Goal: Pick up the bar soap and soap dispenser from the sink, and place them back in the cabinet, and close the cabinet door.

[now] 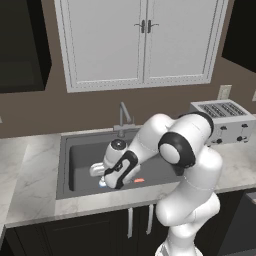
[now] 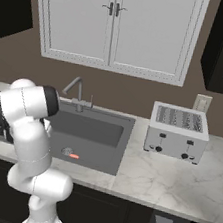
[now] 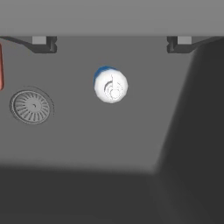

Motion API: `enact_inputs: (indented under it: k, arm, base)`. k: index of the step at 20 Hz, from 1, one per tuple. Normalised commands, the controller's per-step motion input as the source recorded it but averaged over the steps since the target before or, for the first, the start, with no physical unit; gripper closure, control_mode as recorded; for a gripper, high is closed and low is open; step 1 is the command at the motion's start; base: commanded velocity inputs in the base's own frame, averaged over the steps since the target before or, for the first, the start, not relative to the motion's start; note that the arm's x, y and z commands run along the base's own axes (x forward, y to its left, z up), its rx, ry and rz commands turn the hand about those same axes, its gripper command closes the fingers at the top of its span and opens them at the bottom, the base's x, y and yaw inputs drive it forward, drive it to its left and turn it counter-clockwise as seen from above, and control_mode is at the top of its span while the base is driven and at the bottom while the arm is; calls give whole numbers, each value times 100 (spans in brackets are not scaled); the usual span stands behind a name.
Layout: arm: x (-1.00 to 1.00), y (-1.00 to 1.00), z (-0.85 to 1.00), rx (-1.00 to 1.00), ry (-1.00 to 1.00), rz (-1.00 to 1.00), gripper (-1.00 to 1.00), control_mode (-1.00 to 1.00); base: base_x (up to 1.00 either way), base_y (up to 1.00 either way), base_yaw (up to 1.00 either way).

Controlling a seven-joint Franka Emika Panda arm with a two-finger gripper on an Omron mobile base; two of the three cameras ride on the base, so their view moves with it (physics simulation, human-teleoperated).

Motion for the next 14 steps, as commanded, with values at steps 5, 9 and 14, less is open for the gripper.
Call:
enact_inputs:
  k: [5,9,14]
  arm:
    - [0,2,-6,0,0,0,-100,-100]
    - [0,0,-4,0,0,0,-100,-100]
    - [0,0,-3,0,0,0,-100,-100]
  base:
    - [0,0,0]
    - [0,0,0]
    - [0,0,0]
